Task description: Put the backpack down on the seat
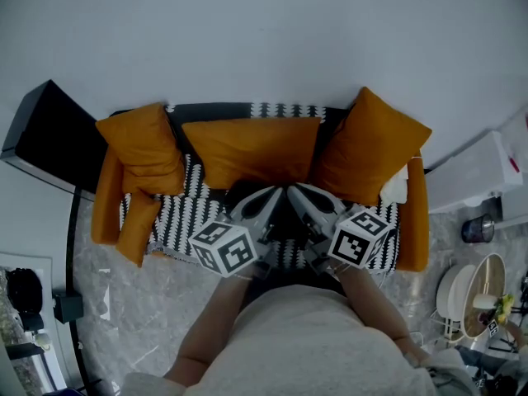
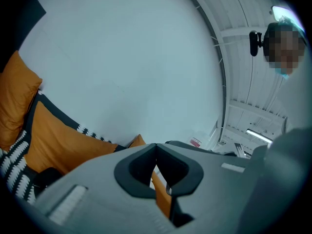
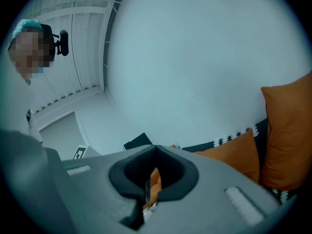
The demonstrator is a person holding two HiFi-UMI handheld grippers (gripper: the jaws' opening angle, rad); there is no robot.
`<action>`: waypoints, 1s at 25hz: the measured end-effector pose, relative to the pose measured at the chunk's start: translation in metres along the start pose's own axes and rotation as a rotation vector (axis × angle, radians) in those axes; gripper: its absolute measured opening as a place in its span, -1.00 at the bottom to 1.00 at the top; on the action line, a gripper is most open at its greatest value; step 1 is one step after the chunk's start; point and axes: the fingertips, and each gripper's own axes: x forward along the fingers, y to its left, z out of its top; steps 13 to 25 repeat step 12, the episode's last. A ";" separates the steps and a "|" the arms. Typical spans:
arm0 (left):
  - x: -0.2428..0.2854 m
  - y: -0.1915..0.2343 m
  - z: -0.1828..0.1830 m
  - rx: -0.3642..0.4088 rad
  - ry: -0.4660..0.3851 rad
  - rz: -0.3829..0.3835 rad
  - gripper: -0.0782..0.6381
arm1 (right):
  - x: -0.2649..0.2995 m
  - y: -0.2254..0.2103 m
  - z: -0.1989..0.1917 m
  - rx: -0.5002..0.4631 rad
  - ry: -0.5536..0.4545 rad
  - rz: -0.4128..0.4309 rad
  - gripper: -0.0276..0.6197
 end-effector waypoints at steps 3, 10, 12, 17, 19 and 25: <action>0.000 -0.001 -0.002 0.001 0.005 -0.002 -0.76 | 0.001 0.001 -0.002 0.000 0.008 -0.001 -0.91; -0.001 0.002 -0.004 -0.007 0.009 0.008 -0.76 | 0.001 -0.004 -0.004 0.013 0.006 -0.001 -0.91; -0.002 0.003 -0.004 -0.007 0.009 0.011 -0.76 | 0.002 -0.005 -0.004 0.013 0.006 -0.004 -0.91; -0.002 0.003 -0.004 -0.007 0.009 0.011 -0.76 | 0.002 -0.005 -0.004 0.013 0.006 -0.004 -0.91; -0.002 0.003 -0.004 -0.007 0.009 0.011 -0.76 | 0.002 -0.005 -0.004 0.013 0.006 -0.004 -0.91; -0.002 0.003 -0.004 -0.007 0.009 0.011 -0.76 | 0.002 -0.005 -0.004 0.013 0.006 -0.004 -0.91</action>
